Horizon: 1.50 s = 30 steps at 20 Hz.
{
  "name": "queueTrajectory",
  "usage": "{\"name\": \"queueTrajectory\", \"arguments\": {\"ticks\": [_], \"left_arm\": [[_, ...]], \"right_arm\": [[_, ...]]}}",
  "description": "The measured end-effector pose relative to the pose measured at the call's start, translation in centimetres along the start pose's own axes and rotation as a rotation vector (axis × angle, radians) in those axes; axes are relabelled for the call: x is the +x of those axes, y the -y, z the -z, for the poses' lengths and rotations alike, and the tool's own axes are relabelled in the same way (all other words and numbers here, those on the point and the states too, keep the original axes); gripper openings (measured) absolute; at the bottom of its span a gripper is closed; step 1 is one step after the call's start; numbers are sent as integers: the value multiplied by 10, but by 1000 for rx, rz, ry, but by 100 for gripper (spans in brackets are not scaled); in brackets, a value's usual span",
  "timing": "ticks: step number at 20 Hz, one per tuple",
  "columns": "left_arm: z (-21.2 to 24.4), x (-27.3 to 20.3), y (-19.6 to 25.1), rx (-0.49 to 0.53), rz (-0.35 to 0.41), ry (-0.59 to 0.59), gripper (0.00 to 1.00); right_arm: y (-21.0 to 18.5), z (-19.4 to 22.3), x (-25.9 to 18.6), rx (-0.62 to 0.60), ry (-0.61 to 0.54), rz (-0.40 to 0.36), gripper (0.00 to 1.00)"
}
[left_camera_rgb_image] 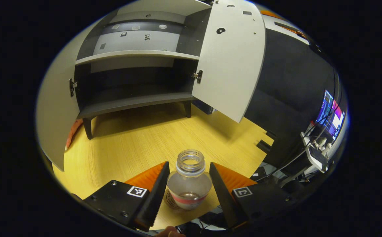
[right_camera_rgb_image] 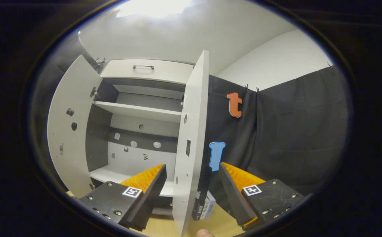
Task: Grasp the bottle in the cabinet with the left hand and place it on the coaster, then close the right door with the right hand and the left door with the left hand.
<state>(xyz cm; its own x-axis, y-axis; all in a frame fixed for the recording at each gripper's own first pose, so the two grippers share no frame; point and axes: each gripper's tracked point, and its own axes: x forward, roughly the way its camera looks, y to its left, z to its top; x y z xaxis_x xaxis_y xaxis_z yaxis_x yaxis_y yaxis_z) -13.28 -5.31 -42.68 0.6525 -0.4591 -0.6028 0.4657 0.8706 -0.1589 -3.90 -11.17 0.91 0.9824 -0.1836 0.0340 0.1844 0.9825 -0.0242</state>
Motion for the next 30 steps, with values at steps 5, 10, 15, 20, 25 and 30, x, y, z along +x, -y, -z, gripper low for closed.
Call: {"name": "queueTrajectory", "arguments": {"ticks": [5, 10, 15, 20, 25, 30], "left_arm": [[10, -5, 6, 38, 5, -29, 80], [17, -6, 3, 70, -16, -59, 82], [11, -8, 5, 60, -4, -42, 82], [-10, -13, 5, 50, 3, 1, 82], [-50, -27, 12, 42, 22, 78, 82], [-106, -43, 14, 55, 16, 181, 81]], "right_arm": [[-7, 3, 5, 2, -6, -20, 93], [-12, 6, 6, 1, -9, -28, 94], [-10, 10, 6, -3, -18, -20, 94], [-7, 7, 9, -6, -12, -10, 93], [1, 6, 10, -10, -4, 10, 96], [15, 4, 10, -20, 4, 48, 96]]}}
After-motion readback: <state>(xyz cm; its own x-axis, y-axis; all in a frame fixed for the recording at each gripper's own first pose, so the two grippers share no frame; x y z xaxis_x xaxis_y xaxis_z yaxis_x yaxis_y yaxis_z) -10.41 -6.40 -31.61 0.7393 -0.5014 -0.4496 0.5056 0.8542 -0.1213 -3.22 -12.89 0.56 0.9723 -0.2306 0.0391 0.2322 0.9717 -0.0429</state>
